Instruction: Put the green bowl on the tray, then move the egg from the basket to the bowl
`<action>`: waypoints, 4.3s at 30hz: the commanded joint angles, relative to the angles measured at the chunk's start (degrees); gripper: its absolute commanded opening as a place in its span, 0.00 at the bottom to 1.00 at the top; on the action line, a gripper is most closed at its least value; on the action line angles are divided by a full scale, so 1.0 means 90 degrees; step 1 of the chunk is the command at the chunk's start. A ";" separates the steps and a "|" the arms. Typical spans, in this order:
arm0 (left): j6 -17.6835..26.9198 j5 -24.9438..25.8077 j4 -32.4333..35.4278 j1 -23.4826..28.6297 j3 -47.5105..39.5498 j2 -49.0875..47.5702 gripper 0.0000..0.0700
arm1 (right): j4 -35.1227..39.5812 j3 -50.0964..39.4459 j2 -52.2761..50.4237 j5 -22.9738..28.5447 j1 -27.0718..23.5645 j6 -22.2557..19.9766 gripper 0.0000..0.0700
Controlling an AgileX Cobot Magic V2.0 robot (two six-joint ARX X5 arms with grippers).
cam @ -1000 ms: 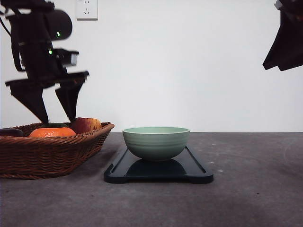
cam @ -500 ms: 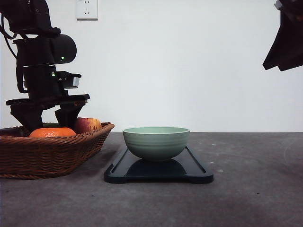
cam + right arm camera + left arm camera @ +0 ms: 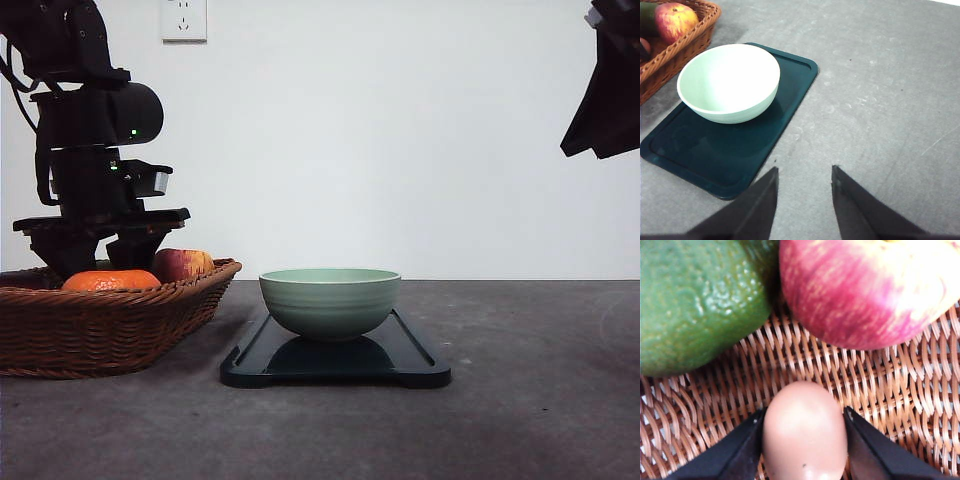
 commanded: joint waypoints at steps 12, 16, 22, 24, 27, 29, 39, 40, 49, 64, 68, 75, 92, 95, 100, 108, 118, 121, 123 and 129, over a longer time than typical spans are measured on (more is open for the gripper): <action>0.0044 -0.0029 -0.0328 0.0074 0.0231 -0.0628 0.38 | 0.0016 0.0034 0.0049 0.0027 0.0032 -0.0027 0.30; -0.0034 0.0268 -0.0239 0.0019 0.0231 -0.1318 0.38 | 0.0019 0.0034 0.0049 0.0027 0.0032 -0.0028 0.30; -0.0338 0.1463 0.0716 -0.0454 0.0231 -0.1932 0.38 | 0.0020 0.0034 0.0049 0.0027 0.0032 -0.0027 0.30; -0.0336 0.1480 0.1100 -0.0724 0.0231 -0.1929 0.38 | 0.0022 0.0034 0.0049 0.0027 0.0032 -0.0028 0.30; -0.0333 0.1433 0.1589 -0.1140 0.0231 -0.1765 0.38 | 0.0020 0.0034 0.0049 0.0027 0.0032 -0.0029 0.30; -0.0309 0.1303 0.1856 -0.1412 0.0231 -0.1583 0.38 | 0.0022 0.0034 0.0049 0.0027 0.0032 -0.0032 0.30; 0.0027 0.0302 0.2666 -0.2325 0.0231 -0.0387 0.38 | 0.0020 0.0034 0.0049 0.0027 0.0032 -0.0030 0.30; 0.0027 0.0280 0.2737 -0.2361 0.0231 -0.0287 0.38 | 0.0020 0.0034 0.0049 0.0027 0.0032 -0.0030 0.30; 0.0024 0.0172 0.2910 -0.2484 0.0231 0.0338 0.38 | 0.0022 0.0034 0.0049 0.0027 0.0032 -0.0030 0.30; 0.0000 0.0172 0.2905 -0.2566 0.0231 0.0710 0.39 | 0.0024 0.0034 0.0049 0.0027 0.0032 -0.0030 0.30; 0.0000 0.0172 0.2886 -0.2599 0.0231 0.0785 0.39 | 0.0022 0.0034 0.0049 0.0027 0.0032 -0.0032 0.30; 0.0000 0.0172 0.2880 -0.2620 0.0231 0.0816 0.56 | 0.0022 0.0034 0.0049 0.0024 0.0032 -0.0029 0.30; 0.0017 0.0189 0.0165 -0.2261 0.2112 0.0446 0.57 | 0.0061 0.0034 0.0046 0.0027 0.0032 -0.0029 0.30; 0.0029 0.0343 0.0065 -0.2157 0.2118 -0.0016 0.57 | 0.0066 0.0034 0.0046 0.0027 0.0032 -0.0032 0.30; 0.0044 0.1055 -0.0006 -0.1987 0.1947 -0.0837 0.56 | 0.0068 0.0034 0.0046 0.0027 0.0032 -0.0032 0.30; -0.0189 0.1052 0.0609 -0.1730 0.0263 -0.2257 0.56 | 0.0068 0.0034 0.0046 0.0023 0.0032 -0.0029 0.30; -0.0878 0.1052 0.1860 -0.1358 -0.2652 -0.4344 0.56 | 0.0059 0.0034 0.0049 0.0015 0.0032 -0.0031 0.30; -0.1048 0.1049 0.1902 -0.1256 -0.3325 -0.4924 0.56 | 0.0052 0.0034 0.0048 -0.0011 0.0032 -0.0029 0.30; -0.1174 0.1049 0.1902 -0.1202 -0.3716 -0.5314 0.56 | 0.0033 0.0034 0.0046 -0.0027 0.0032 -0.0029 0.30; -0.1444 0.0964 0.1893 -0.1103 -0.4491 -0.6254 0.56 | -0.0040 0.0034 0.0049 -0.0027 0.0032 -0.0029 0.30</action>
